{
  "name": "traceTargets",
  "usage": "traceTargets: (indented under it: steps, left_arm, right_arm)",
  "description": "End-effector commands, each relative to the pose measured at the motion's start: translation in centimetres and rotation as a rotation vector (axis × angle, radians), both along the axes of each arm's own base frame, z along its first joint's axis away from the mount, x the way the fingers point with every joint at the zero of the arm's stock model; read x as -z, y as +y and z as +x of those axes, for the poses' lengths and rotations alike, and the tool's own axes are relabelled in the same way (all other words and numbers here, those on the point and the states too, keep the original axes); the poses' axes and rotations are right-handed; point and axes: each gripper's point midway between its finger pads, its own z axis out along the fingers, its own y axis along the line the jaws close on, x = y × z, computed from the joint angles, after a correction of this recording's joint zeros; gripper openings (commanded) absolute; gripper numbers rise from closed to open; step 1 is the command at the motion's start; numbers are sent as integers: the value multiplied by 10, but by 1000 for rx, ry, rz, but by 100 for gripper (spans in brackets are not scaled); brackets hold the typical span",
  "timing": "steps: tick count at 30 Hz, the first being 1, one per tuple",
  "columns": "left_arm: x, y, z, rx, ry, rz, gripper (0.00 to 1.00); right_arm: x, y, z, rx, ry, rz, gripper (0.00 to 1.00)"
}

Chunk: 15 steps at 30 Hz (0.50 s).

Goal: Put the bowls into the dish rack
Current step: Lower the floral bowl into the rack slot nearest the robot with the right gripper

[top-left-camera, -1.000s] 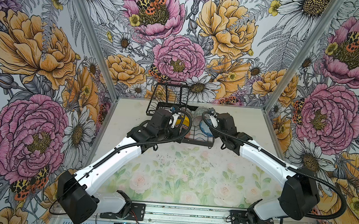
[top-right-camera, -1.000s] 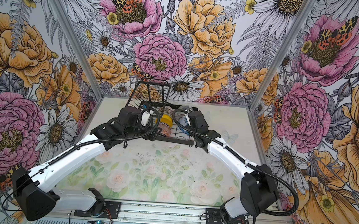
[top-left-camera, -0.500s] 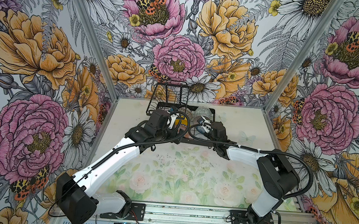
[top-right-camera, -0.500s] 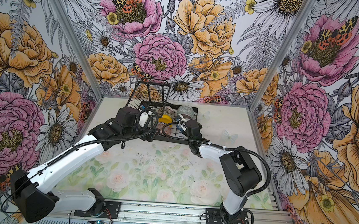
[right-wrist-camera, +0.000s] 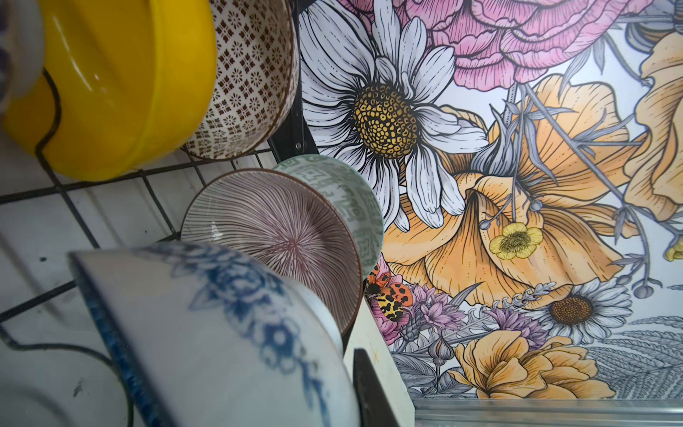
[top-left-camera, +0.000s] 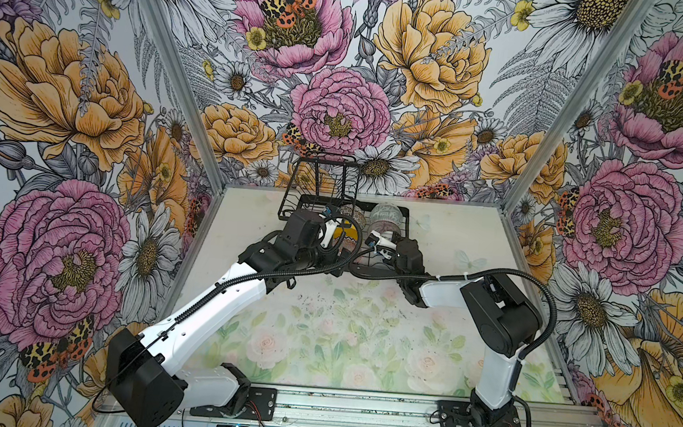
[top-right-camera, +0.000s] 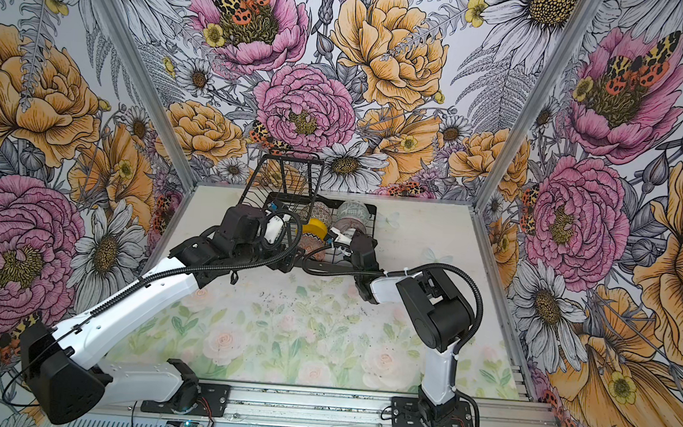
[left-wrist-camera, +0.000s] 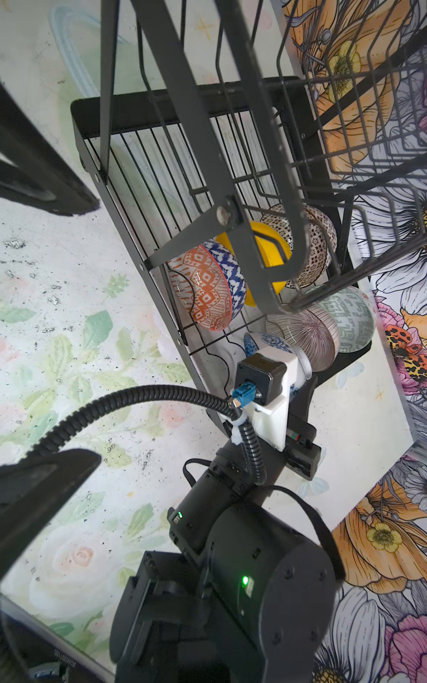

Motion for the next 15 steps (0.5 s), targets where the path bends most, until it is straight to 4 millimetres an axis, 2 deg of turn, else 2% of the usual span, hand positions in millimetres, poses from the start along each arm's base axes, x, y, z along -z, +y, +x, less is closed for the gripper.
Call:
traceTargets:
  steps: [1, 9, 15]
  left_arm:
    - [3, 0, -1, 21, 2, 0, 99]
    - [4, 0, 0, 24, 5, 3, 99]
    - [4, 1, -1, 22, 4, 3, 99]
  right_arm:
    - [-22, 12, 6, -36, -105, 6, 0]
    - [-6, 22, 4, -90, -66, -8, 0]
    - [14, 29, 0, -128, 49, -20, 0]
